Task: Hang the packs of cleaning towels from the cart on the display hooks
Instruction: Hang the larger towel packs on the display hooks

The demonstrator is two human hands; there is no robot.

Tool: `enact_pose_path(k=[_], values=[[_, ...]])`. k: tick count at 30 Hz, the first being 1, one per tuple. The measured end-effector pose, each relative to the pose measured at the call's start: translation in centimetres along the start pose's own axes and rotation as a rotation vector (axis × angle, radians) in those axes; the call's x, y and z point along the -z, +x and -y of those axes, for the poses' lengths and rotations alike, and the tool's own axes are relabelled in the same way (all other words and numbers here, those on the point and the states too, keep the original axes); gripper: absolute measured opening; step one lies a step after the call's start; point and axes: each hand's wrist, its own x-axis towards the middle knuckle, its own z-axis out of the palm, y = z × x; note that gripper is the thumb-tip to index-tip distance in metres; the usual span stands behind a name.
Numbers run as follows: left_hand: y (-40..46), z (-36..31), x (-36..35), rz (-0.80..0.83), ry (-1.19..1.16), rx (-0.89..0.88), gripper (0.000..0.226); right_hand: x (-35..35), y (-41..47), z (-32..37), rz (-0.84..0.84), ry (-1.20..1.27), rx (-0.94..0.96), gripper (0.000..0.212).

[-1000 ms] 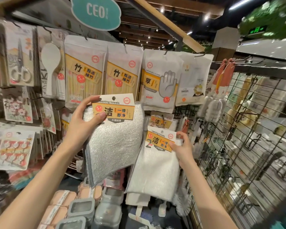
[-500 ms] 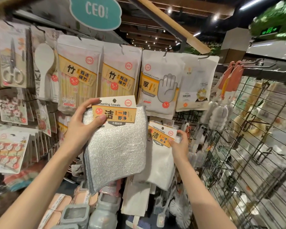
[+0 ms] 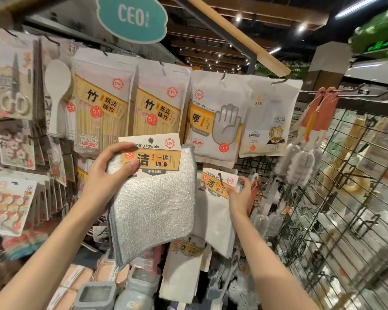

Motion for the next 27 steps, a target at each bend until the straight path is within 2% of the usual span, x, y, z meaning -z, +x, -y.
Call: enact_pose_path(k=[3, 8, 12, 16, 19, 23, 25, 27], values=[[0.1, 0.1, -0.4, 0.018, 0.006, -0.008, 0.024, -0.6, 1.5, -0.1, -0.02, -0.073, -0.021, 0.038], [0.1, 0.1, -1.0, -0.009, 0.0, 0.014, 0.02, -1.2, 3.0, -0.3, -0.025, -0.167, -0.022, 0.036], [-0.2, 0.3, -1.2, -0.022, -0.045, 0.062, 0.014, -0.6, 2.6, -0.2, 0.051, -0.219, 0.007, 0.045], [-0.4, 0.3, -1.5, 0.021, -0.034, 0.074, 0.028, 1.2, 1.0, 0.6, 0.064, -0.317, 0.105, 0.051], [-0.5, 0.0, -1.8, 0.046, -0.046, 0.071, 0.034, 2.4, -0.9, 3.0, 0.092, -0.194, 0.14, 0.036], [-0.5, -0.7, -2.2, 0.074, -0.081, 0.04, 0.034, 3.3, -4.1, 9.4, 0.296, 0.09, 0.204, 0.015], [-0.7, -1.0, -2.5, 0.087, -0.1, 0.023, 0.032, 3.3, -5.8, 12.8, 0.494, 0.159, 0.243, 0.013], [-0.9, -1.3, -2.8, 0.092, -0.119, 0.013, 0.032, 2.9, -7.3, 15.1, 0.672, 0.136, 0.291, 0.02]])
